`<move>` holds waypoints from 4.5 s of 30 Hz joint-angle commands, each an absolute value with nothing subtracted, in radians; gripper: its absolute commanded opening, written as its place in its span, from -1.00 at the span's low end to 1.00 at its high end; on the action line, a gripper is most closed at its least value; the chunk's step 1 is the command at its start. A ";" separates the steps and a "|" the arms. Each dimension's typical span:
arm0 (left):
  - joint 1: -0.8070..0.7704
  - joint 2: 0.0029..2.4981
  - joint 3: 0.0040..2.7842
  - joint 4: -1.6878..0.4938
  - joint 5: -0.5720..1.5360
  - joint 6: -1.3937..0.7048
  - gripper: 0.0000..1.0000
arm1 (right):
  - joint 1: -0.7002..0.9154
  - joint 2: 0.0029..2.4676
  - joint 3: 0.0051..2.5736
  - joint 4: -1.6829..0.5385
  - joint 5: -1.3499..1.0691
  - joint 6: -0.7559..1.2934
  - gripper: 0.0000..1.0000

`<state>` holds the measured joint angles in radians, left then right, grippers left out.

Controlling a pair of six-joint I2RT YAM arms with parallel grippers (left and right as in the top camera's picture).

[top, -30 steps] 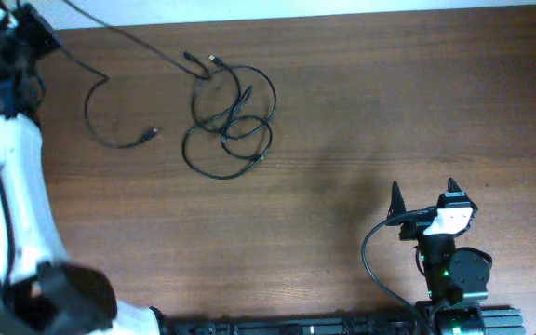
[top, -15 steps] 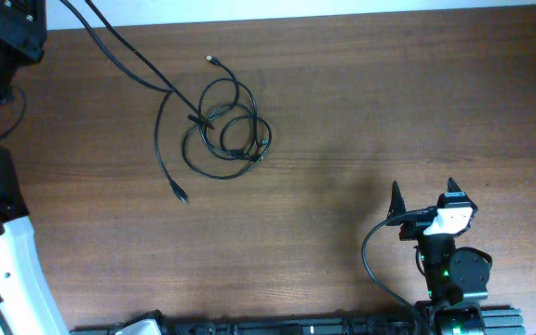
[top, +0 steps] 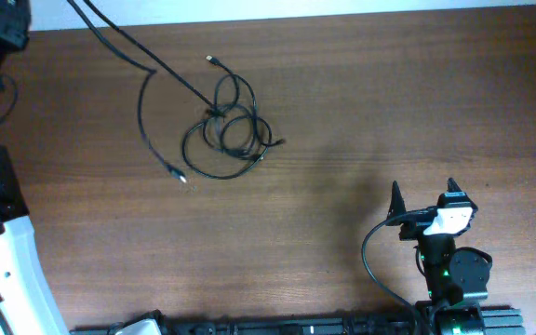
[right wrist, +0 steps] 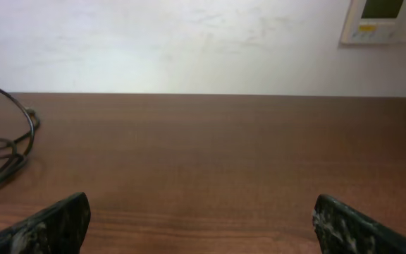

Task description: Untangle cables

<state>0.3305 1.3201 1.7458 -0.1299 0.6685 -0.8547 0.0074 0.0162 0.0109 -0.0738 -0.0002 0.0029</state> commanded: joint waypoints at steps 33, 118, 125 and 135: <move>0.107 1.502 1.756 -0.423 -0.222 -0.922 -1.00 | 0.013 0.012 0.006 -0.080 0.005 0.004 0.97; 0.651 2.341 2.085 -0.823 0.071 -0.037 0.98 | 0.013 0.013 0.006 -0.080 0.005 0.004 0.97; 0.631 2.342 1.847 -0.800 0.109 -0.190 0.80 | 0.013 0.013 0.006 -0.080 0.005 0.004 0.97; 0.437 2.441 1.797 -0.651 0.190 -0.351 -0.38 | 0.013 0.013 0.006 -0.080 0.005 0.004 0.97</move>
<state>0.4675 2.3398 1.8240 -0.6979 0.0971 -0.2966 0.0074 0.0166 0.0109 -0.0738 0.0002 0.0002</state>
